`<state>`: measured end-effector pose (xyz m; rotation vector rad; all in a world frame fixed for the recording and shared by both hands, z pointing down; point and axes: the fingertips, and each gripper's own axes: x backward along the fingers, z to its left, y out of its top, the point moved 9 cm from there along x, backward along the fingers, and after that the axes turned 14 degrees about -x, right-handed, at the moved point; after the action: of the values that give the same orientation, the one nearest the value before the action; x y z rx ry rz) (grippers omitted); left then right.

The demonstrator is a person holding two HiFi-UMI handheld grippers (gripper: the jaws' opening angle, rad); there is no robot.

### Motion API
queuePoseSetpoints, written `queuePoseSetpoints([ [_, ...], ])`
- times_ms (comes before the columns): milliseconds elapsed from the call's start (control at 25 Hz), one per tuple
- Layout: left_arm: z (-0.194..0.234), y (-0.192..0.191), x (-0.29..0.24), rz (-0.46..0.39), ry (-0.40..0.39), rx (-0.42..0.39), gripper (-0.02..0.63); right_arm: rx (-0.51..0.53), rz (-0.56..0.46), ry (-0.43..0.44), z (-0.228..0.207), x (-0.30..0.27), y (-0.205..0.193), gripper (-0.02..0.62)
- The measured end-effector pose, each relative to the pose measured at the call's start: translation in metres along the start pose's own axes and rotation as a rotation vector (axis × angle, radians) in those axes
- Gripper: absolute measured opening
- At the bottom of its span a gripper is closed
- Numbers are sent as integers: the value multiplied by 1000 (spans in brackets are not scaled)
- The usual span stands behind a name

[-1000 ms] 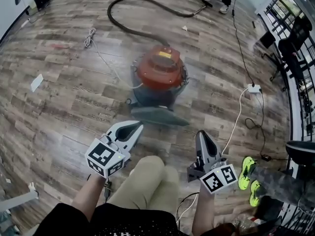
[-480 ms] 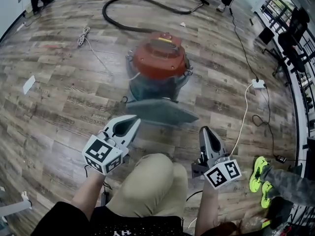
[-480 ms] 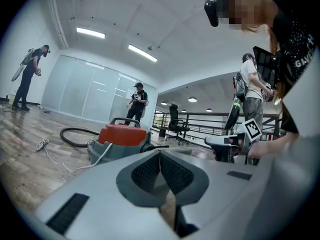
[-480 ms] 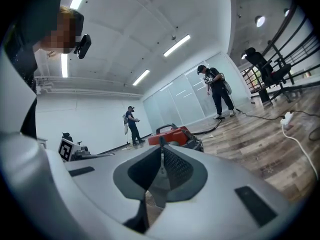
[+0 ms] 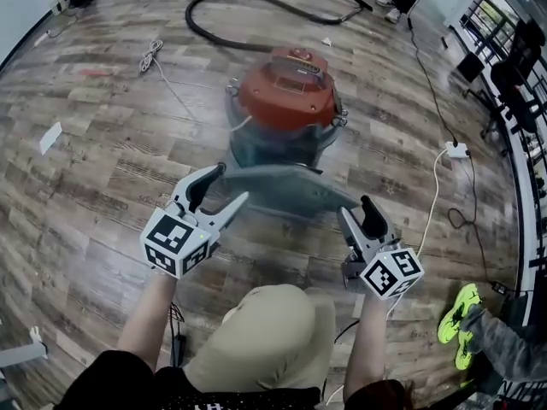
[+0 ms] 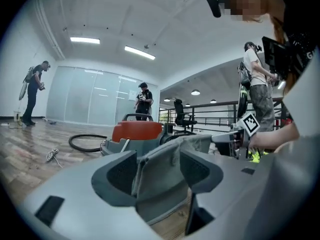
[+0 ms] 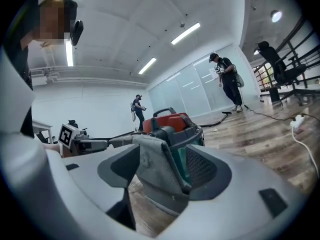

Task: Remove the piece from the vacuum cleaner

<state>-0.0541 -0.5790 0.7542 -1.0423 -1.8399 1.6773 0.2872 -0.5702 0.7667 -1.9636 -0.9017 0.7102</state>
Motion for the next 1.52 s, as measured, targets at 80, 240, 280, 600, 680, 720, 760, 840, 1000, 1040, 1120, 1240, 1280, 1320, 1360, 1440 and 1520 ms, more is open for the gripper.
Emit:
queuePoseSetpoints([
  [80, 6, -5, -7, 25, 18, -13, 256, 24, -9, -2, -3, -10, 3, 276],
  [240, 7, -13, -14, 30, -28, 18, 255, 63, 16, 11, 2, -18, 1, 273],
  [280, 6, -14, -16, 29, -43, 28, 255, 78, 15, 18, 5, -18, 0, 273],
  [600, -4, -13, -8, 41, -55, 48, 28, 155, 23, -14, 17, -14, -3, 37],
  [680, -8, -11, -3, 33, -63, 48, 26, 156, 30, -10, 21, -10, -5, 34],
  [720, -11, -10, -1, 25, -66, 50, 25, 157, 33, -6, 23, -9, -6, 32],
  [760, -13, -9, 2, 17, -69, 53, 25, 158, 36, -2, 24, -7, -7, 31],
  [840, -15, -8, 5, 2, -70, 68, 25, 159, 38, 7, 27, -4, -8, 29],
  [1000, -24, -9, 14, -1, -76, 83, 23, 147, 42, -2, 33, 5, -14, 29],
  [1040, -26, -10, 19, -6, -74, 94, 21, 137, 34, -4, 34, 10, -16, 29],
  [1120, -27, -13, 31, -25, -70, 137, 21, 119, 17, 5, 35, 23, -19, 29],
  [1240, -32, -19, 39, -14, -75, 105, 23, 156, 44, 2, 38, 28, -25, 29],
  [1280, -34, -21, 40, -10, -65, 86, 23, 165, 50, -2, 39, 27, -28, 29],
  [1320, -36, -22, 39, -14, -49, 85, 23, 156, 43, -1, 39, 27, -30, 29],
  [1360, -37, -22, 39, -29, -30, 100, 25, 130, 23, 8, 40, 26, -30, 29],
  [1440, -38, -18, 39, -84, -2, 144, 157, 52, -34, 44, 43, 24, -29, 109],
  [1520, -38, -11, 39, -122, -6, 162, 357, 5, -76, 83, 50, 22, -27, 303],
])
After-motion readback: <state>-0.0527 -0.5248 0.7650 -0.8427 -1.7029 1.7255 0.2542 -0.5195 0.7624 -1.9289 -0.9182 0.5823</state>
